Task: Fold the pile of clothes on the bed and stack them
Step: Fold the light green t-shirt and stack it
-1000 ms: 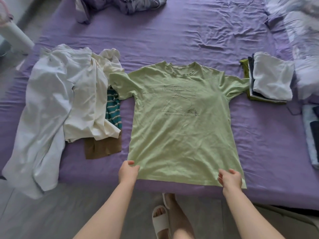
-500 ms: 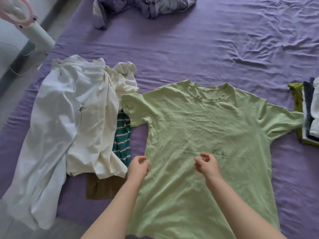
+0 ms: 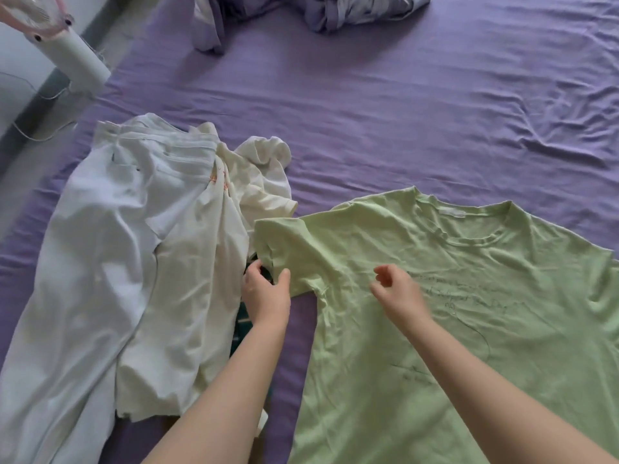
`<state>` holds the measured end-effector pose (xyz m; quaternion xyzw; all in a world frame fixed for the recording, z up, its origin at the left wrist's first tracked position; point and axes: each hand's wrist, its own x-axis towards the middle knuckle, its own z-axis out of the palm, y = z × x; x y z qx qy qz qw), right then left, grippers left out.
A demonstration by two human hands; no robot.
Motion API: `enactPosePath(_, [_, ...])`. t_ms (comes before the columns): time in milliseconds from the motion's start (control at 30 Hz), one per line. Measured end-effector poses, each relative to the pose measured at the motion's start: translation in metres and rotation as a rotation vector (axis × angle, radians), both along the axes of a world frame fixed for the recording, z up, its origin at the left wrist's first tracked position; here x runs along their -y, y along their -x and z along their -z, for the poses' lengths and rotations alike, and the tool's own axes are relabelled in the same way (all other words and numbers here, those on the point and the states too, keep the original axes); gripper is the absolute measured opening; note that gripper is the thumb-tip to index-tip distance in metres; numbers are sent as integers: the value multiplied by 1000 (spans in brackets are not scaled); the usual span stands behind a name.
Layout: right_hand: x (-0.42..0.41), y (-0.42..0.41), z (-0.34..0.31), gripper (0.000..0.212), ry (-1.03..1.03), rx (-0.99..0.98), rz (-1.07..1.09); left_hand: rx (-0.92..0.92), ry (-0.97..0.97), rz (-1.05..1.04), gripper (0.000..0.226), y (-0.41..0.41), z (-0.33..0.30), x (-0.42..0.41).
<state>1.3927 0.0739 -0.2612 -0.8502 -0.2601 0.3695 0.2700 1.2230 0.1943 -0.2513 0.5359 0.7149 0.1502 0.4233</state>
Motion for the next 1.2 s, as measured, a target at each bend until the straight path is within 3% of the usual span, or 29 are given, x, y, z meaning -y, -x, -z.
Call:
enactPosePath(133, [-42, -4, 11, 39, 82, 346, -341, 89, 60, -86, 42, -9, 6, -40])
enactPosePath(233, [-65, -4, 22, 61, 248, 424, -497, 170, 142, -187, 29, -12, 14, -56])
enactPosePath(400, [-96, 3, 46, 100, 375, 502, -723, -4, 113, 60, 46, -13, 24, -54])
enactPosePath(500, [-106, -4, 47, 108, 344, 480, -779, -67, -23, 125, 34, -18, 18, -51])
enactPosePath(600, [-91, -16, 37, 102, 242, 399, -722, 75, -102, 162, 19, -31, -1, -47])
enactPosePath(733, [-35, -30, 22, 72, 30, 386, -371, 266, -97, 392, 18, -70, -26, -28])
enactPosePath(867, [37, -30, 15, 61, 163, 451, -116, 371, 84, 607, 37, -111, -27, -3])
enactPosePath(933, [75, -21, 18, 69, 334, 455, -109, 251, -31, 792, 40, -115, -14, 10])
enactPosePath(1000, [105, -11, 24, 79, 514, 400, -175, -48, -211, 1059, 45, -111, 6, 21])
enactPosePath(1100, [120, -4, 34, 83, 629, 294, -251, -426, -203, 1332, 59, -103, 37, 29])
enactPosePath(1200, [117, -13, 42, 86, 658, 270, -297, -613, -220, 1429, 66, -98, 59, 28])
